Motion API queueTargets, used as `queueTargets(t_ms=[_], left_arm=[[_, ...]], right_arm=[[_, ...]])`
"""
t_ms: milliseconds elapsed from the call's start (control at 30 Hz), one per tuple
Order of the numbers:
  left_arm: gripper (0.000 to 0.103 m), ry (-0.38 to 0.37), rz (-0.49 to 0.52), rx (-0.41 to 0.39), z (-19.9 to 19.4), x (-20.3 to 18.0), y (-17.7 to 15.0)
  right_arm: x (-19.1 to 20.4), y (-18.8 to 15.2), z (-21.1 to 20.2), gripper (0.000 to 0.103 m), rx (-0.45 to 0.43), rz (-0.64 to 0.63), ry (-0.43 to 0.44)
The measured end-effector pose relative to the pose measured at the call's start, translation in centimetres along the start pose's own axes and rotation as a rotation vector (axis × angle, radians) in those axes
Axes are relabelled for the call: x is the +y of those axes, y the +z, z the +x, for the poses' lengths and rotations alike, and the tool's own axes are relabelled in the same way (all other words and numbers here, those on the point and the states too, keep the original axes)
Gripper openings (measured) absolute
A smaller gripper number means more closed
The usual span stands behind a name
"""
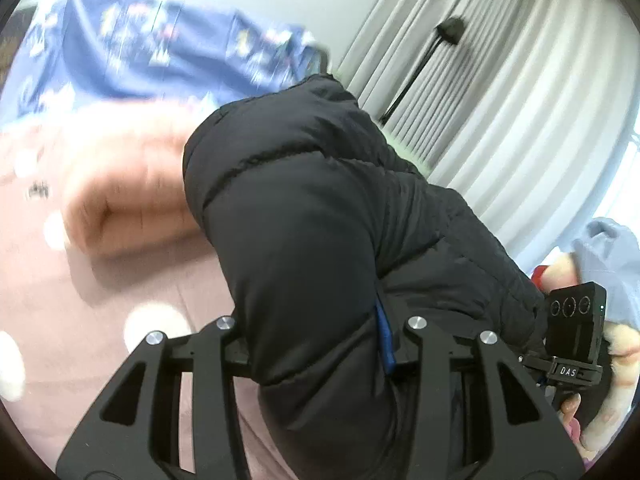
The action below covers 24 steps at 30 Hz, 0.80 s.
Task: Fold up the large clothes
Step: 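Carry the black jacket bundle with both grippers beside the brown fleece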
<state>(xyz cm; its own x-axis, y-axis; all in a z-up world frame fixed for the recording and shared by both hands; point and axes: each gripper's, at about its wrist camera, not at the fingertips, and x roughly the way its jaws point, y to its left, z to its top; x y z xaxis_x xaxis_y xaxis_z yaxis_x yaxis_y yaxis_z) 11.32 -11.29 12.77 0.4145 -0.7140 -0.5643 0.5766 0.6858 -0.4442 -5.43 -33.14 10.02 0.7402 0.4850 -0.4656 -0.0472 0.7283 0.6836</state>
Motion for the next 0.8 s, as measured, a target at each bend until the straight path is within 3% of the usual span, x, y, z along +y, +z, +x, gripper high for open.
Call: queueTargets(t_ms=[100,233,400,500,600,700,800], left_arm=[[0.044,0.010,0.043,-0.056,-3.4,-1.3,0.8],[0.046,0.083,0.053,-0.049,-7.2,-0.3,-1.2],[0.045,0.188,-0.045,-0.028,-12.5,4.8,-5.6],[0.044,0.259,-0.075,-0.046,-15.3,7.7,-4.8],[0.044,0.399,0.000,-0.061,-17.5,10.5,-0.3],[0.044,0.578,0.117,-0.065,-18.6,14.2,7.9],[0.045,0.696,0.145,-0.057,-18.4,20.0,13.9]], right_arm=[[2.4,0.2,-1.1,0.026,-0.018,-0.053,0.033],[4.5,-1.1,0.3,0.026,0.038,-0.102,0.070],[6.7,-3.4,6.4,0.026,0.189,-0.112,0.143],[9.6,-2.4,11.5,0.026,0.254,-0.139,0.208],[14.7,0.9,16.8,0.026,0.266,-0.225,0.237],[19.8,6.0,23.7,0.026,0.250,-0.288,0.252],[23.1,9.6,31.2,0.026,0.248,-0.290,0.251]])
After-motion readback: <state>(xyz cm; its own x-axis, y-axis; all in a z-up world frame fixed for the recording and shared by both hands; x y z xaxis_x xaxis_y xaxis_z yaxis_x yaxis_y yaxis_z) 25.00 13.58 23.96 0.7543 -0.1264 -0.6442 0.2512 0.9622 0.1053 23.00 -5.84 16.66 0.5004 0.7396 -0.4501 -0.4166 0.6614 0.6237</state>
